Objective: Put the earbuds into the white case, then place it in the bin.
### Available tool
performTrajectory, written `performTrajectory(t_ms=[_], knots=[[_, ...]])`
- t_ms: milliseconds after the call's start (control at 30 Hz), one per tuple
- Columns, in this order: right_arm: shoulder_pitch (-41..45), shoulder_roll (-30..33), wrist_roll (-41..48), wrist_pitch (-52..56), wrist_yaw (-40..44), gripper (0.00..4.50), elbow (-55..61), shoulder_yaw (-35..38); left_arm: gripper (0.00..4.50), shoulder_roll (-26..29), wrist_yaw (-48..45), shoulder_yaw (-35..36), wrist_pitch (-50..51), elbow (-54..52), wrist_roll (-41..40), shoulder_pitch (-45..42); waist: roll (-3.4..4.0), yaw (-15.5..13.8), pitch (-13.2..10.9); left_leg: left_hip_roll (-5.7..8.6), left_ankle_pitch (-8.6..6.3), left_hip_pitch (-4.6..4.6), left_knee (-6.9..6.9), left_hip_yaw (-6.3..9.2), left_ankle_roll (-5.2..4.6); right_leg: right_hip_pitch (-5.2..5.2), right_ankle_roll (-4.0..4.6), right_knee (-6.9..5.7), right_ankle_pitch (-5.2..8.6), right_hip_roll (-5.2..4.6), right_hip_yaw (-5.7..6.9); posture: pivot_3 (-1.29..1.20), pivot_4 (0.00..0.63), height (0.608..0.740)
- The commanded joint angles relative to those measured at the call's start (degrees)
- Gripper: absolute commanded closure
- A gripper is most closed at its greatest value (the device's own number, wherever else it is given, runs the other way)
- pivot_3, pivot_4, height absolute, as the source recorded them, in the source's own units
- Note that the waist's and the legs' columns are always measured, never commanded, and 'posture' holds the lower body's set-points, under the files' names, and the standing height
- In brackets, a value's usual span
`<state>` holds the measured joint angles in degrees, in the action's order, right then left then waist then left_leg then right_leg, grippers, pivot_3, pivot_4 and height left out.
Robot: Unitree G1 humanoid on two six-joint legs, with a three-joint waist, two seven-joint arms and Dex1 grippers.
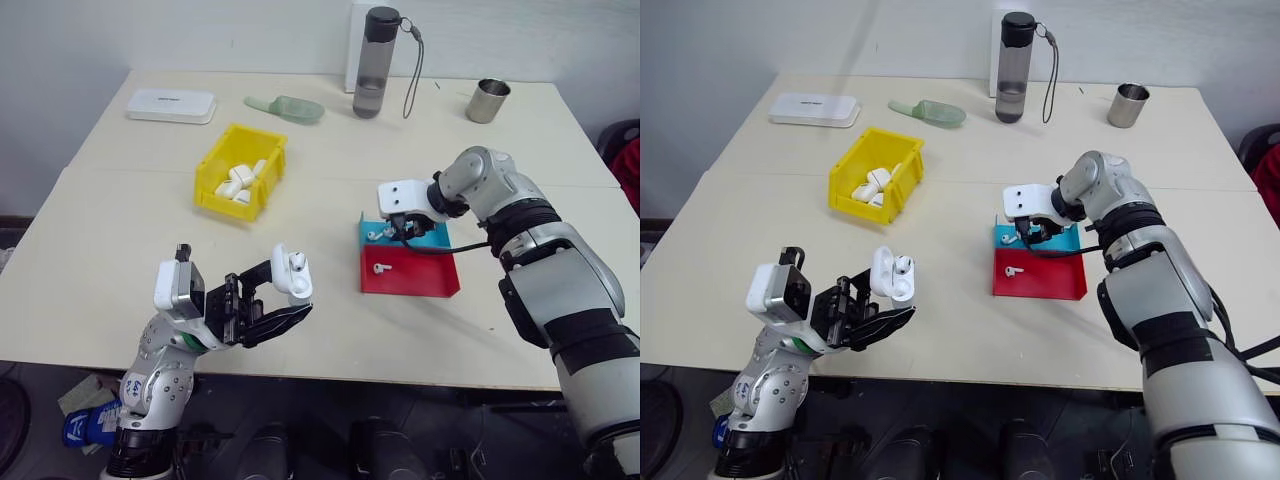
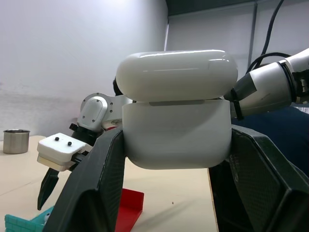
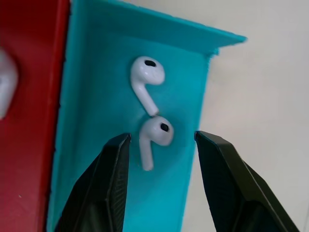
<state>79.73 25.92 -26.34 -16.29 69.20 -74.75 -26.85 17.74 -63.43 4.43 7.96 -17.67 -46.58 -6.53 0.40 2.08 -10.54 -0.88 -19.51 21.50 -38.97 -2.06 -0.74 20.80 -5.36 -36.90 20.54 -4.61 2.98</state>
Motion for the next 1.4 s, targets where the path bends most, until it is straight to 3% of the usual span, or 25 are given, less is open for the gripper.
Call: performTrajectory(t_ms=[33,700,800,867,1200,1300,1400], knots=[[1.09,0.09,-0.80,-0.17,1.74,2.44,0.03,-0.04,1.74,0.54,0.36,0.58,-0.74,-2.68,-0.18,0.06,0.00,-0.10,0.00,0.00,0.00,0.00,0.00,0.01,0.00,0.00,0.00,0.00,0.00,0.00,0.00,0.00,0.150,0.740],[0.61,-1.96,-0.96,5.77,0.89,2.44,-0.51,1.23,1.74,1.83,1.02,1.49,-0.40,-2.52,-0.70,-0.50,0.00,0.71,0.00,0.00,0.00,-0.04,-0.02,0.03,0.02,-0.06,0.00,-0.02,0.00,0.00,0.00,0.00,0.150,0.740],[0.44,-2.05,-1.05,5.68,0.89,3.00,-0.50,1.14,1.74,1.80,1.09,1.45,-0.35,-2.60,-0.64,-0.52,0.00,0.85,0.00,0.00,0.00,-0.04,-0.03,0.04,0.02,-0.07,0.00,-0.02,0.00,0.00,0.00,0.00,0.150,0.740],[0.34,-2.11,-1.11,5.73,0.44,3.64,-0.50,1.18,1.74,1.82,1.14,1.42,-0.31,-2.64,-0.61,-0.51,0.00,0.97,0.00,0.00,0.00,-0.04,-0.03,0.03,0.02,-0.06,0.00,-0.02,0.00,0.00,0.00,0.00,0.150,0.740],[0.04,-2.00,-1.04,5.77,0.80,3.64,-0.46,1.30,1.74,1.95,1.39,1.35,0.02,-3.28,-0.71,-0.16,0.00,1.02,0.00,0.00,0.00,-0.04,-0.03,0.03,0.02,-0.06,0.00,-0.03,0.00,0.00,0.00,0.00,0.150,0.740],[-0.08,-1.88,-0.67,5.67,1.31,4.04,-0.36,1.61,1.74,1.95,1.35,1.38,0.08,-3.15,-0.72,-0.35,0.00,1.02,0.00,0.00,0.00,-0.04,-0.03,0.04,0.02,-0.06,0.00,-0.03,0.00,0.00,0.00,0.00,0.150,0.740],[-0.02,-1.50,-0.02,6.18,1.04,4.06,-0.26,2.39,1.74,1.87,1.33,1.33,0.13,-3.03,-0.73,-0.51,0.00,1.02,0.00,0.00,0.00,-0.04,-0.03,0.04,0.02,-0.06,0.00,-0.03,0.00,0.00,0.00,0.00,0.150,0.740]])
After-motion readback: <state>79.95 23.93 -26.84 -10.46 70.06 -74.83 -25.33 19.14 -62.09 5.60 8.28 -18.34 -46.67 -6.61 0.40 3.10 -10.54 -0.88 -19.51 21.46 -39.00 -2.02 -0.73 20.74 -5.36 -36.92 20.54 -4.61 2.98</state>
